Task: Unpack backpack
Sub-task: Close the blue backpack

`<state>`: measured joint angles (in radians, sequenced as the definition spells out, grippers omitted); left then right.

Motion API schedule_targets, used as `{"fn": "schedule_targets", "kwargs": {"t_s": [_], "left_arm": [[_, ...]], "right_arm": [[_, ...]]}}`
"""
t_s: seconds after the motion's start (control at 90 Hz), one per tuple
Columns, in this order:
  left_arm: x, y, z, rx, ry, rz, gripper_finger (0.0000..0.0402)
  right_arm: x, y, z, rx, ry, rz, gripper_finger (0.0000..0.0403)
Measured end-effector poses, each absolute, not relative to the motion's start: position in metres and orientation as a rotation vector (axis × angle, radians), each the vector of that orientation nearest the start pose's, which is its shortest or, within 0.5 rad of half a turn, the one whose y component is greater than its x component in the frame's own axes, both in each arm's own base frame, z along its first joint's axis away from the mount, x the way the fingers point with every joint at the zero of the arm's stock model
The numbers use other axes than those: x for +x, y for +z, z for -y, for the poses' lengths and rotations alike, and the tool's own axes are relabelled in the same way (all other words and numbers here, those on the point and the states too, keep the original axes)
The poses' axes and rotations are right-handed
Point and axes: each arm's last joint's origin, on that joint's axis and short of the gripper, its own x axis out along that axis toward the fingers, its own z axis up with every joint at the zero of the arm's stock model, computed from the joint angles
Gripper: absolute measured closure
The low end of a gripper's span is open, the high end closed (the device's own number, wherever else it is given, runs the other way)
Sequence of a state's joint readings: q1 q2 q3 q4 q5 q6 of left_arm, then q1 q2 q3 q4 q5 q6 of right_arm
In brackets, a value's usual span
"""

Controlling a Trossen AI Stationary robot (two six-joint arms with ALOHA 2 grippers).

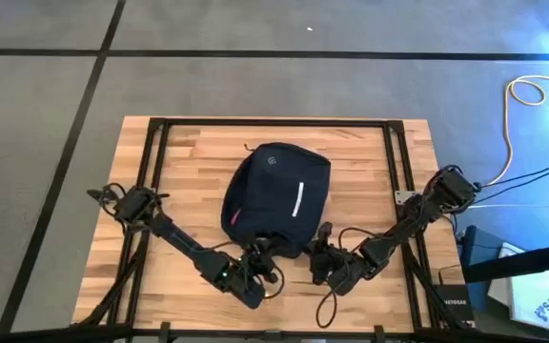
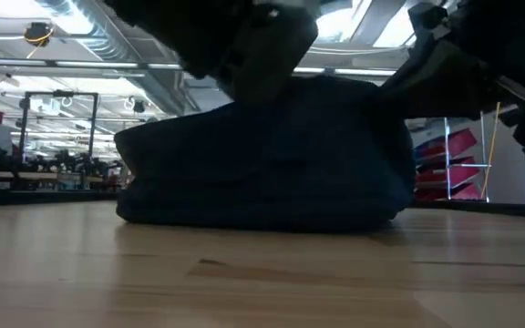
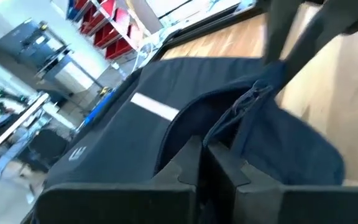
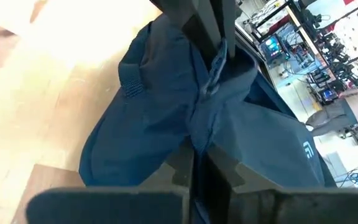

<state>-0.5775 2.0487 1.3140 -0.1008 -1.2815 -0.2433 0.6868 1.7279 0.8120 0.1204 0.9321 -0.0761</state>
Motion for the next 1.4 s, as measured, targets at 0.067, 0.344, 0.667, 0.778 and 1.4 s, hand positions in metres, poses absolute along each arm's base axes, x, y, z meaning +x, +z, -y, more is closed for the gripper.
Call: {"fn": "schedule_targets", "kwargs": {"t_s": [0.067,0.344,0.667,0.778,1.4], "left_arm": [[0.358,0.159,0.203,0.428,0.733,-0.414,0.0401],[0.340,0.151,0.206,0.406,0.773,-0.411,0.0401],[0.312,0.142,0.193,0.447,0.809,-0.539,0.0401],[0.302,0.143,0.185,0.457,0.844,-0.573,0.0401],[0.285,0.148,0.166,0.527,0.931,-0.700,0.0402]], "right_arm": [[0.260,0.146,-0.183,-0.651,-0.212,-0.561,0.0402],[0.260,0.146,-0.183,-0.651,-0.211,-0.561,0.0402],[0.259,0.144,-0.183,-0.617,-0.189,-0.580,0.0403],[0.257,0.141,-0.182,-0.576,-0.208,-0.602,0.0403],[0.190,0.156,-0.188,-0.154,-0.302,-0.767,0.0403]]}}
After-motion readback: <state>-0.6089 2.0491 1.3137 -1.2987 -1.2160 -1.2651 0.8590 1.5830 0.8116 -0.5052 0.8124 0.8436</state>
